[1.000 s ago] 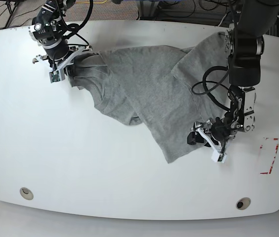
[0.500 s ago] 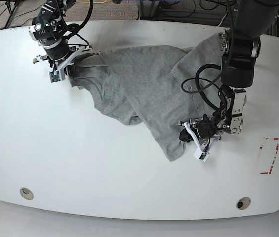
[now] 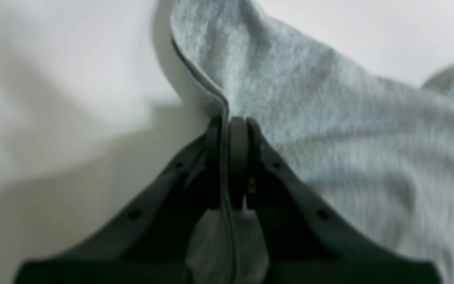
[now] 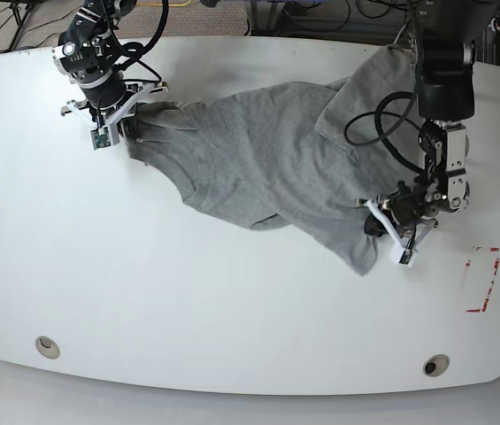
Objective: Layout the t-shirt on the table in an organized manner, then fold the t-shirt properly
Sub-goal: 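Grasp the shirt hem with the left gripper, then lift and shake the shirt with both grippers, spreading it flat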
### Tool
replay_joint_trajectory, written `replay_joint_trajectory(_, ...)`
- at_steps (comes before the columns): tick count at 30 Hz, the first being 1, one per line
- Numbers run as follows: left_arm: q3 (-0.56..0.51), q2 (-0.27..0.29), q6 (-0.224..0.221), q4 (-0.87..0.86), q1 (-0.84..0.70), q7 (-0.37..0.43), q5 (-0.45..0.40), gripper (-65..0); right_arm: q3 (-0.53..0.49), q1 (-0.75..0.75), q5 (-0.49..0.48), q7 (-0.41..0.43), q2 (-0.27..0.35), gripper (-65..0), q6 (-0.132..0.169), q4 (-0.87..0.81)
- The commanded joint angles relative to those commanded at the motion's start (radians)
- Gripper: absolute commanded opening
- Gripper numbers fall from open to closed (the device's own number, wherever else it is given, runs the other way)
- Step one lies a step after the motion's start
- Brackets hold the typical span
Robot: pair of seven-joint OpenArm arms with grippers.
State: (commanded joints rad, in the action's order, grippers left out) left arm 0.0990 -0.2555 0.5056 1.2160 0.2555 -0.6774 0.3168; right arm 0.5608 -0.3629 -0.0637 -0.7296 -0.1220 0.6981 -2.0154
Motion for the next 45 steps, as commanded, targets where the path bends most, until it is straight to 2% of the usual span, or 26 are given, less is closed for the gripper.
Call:
replay_joint_trajectory(5,0.097,-0.005,0.081,0.195,-0.104,-0.064,-0.002,-65.0,-0.003,0.000,0.000,0.000,0.000,-64.8,0.000,0.000)
replay_joint_trajectory(10,0.195,-0.005,0.130,0.342,-0.183,-0.095,-0.003,-65.0,-0.008,0.003,-0.002,0.000,0.000,-64.8,0.000,0.003)
replay_joint_trajectory(16,0.247,-0.005,0.192,0.499,-0.196,-0.163,-0.002,-65.0,-0.006,0.057,0.006,-0.002,0.000,-64.8,0.000,0.003)
replay_joint_trajectory(26,0.298,-0.002,0.193,0.672,-0.095,-0.299,0.000,-65.0,-0.008,0.206,0.008,-0.005,0.008,-64.5,0.000,0.005)
replay_joint_trajectory(33,0.351,-0.002,0.193,0.715,0.094,-0.440,0.000,-65.0,-0.009,0.358,0.008,-0.011,0.041,-64.4,0.000,0.008)
replay_joint_trajectory(39,0.397,-0.005,0.193,0.717,0.276,-0.551,0.000,-65.0,-0.009,0.539,0.008,-0.104,0.132,-64.4,0.000,0.032)
replay_joint_trajectory(45,0.405,-0.005,0.193,0.717,0.443,-0.620,0.000,-65.0,-0.009,0.733,0.008,-0.181,0.218,-64.4,0.000,0.071)
